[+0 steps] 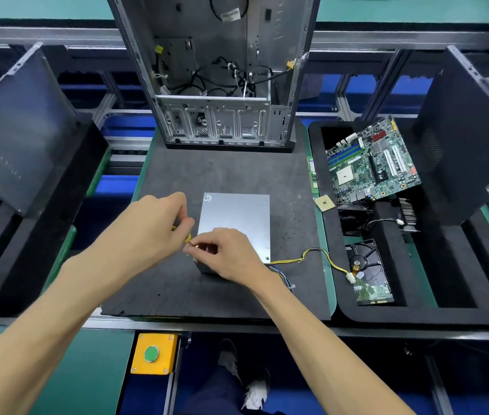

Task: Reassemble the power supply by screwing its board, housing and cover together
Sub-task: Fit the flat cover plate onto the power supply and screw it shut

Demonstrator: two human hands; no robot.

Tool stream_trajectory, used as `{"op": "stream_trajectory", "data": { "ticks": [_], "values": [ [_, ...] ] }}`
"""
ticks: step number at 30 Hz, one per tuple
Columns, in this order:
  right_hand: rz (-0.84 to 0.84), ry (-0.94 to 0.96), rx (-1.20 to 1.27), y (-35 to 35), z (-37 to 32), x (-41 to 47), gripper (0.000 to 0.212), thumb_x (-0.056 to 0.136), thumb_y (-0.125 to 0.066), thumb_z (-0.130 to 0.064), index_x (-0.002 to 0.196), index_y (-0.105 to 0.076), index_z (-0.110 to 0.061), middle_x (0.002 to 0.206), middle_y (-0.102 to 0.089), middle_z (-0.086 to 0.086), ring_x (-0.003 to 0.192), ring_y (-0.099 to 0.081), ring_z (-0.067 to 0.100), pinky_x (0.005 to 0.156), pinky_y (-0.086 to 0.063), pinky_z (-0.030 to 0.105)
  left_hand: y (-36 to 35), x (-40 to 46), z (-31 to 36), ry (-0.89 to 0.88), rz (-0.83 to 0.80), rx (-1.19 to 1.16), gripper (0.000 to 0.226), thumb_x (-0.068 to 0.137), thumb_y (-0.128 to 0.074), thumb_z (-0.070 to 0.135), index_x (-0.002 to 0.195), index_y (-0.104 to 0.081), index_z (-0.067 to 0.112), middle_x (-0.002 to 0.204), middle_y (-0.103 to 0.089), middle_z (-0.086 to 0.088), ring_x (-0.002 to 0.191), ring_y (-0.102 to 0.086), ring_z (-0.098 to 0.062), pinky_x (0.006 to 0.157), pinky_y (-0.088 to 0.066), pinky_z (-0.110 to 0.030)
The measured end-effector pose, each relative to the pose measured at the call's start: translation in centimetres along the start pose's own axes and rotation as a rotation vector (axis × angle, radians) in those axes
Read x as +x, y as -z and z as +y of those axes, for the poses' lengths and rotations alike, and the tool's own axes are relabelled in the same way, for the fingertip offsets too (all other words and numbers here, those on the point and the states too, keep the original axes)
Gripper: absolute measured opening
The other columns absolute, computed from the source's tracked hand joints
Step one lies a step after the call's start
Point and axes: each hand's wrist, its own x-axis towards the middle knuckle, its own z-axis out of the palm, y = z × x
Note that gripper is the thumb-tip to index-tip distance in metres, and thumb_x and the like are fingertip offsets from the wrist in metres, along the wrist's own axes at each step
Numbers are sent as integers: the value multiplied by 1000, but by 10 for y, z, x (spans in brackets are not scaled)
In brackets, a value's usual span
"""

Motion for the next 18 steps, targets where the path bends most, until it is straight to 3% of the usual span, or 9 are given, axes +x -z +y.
{"op": "stream_trajectory", "data": {
  "ticks": [2, 5, 8, 9, 13, 16, 18],
  "values": [
    [-19, -7, 53, 2, -1, -1, 11, 91, -72, -40, 97, -77, -32, 67, -60, -21, 69, -54, 4, 69, -45, 22, 3, 1, -1, 0, -5, 0, 23, 95, -58, 33, 78, -49, 22, 73, -71, 5, 51, -50, -11, 59, -51, -36],
    [-26, -71, 295, 13, -1, -4, 17, 94, -65, -27, 108, -73, -33, 81, -68, -6, 65, -48, 8, 67, -40, 13, 20, 10, 0, -82, 105, -3, 24, 92, -62, 34, 74, -51, 24, 65, -68, 11, 53, -49, -7, 53, -41, -32],
    [237, -86, 360, 34, -1, -4, 28, 96, -56, -14, 115, -73, -27, 85, -66, 6, 74, -53, 25, 66, -40, 16, 53, 23, 7, -180, 285, -259, 25, 90, -60, 40, 71, -51, 28, 59, -64, 30, 42, -54, -10, 40, -39, -28],
    [347, -80, 344, 43, -1, -3, 29, 96, -56, -10, 116, -74, -23, 85, -64, 6, 75, -54, 25, 67, -40, 15, 60, 30, 10, -198, 303, -344, 24, 91, -60, 41, 72, -51, 28, 60, -63, 31, 39, -54, -11, 39, -41, -26],
    [572, -68, 185, 88, 4, 7, 32, 97, -60, -3, 125, -71, -15, 84, -54, -1, 71, -50, 15, 69, -39, 15, 40, 69, 22, -152, 194, -632, 22, 94, -65, 30, 77, -57, 21, 54, -66, 7, 34, -54, -19, 31, -43, -27],
    [397, -74, -55, 113, 12, 15, 27, 98, -64, -10, 124, -72, -14, 80, -48, -5, 66, -46, 6, 69, -37, 16, 5, 92, 30, -116, 72, -798, 21, 94, -68, 28, 78, -61, 15, 57, -68, -4, 36, -53, -22, 34, -44, -30],
    [212, -78, -198, 116, 14, 20, 18, 98, -63, -22, 107, -77, -14, 74, -54, -4, 63, -48, 6, 64, -35, 22, -14, 102, 37, -164, 43, -871, 23, 91, -72, 29, 79, -64, 11, 59, -68, -4, 37, -52, -20, 33, -44, -30]
  ]
}}
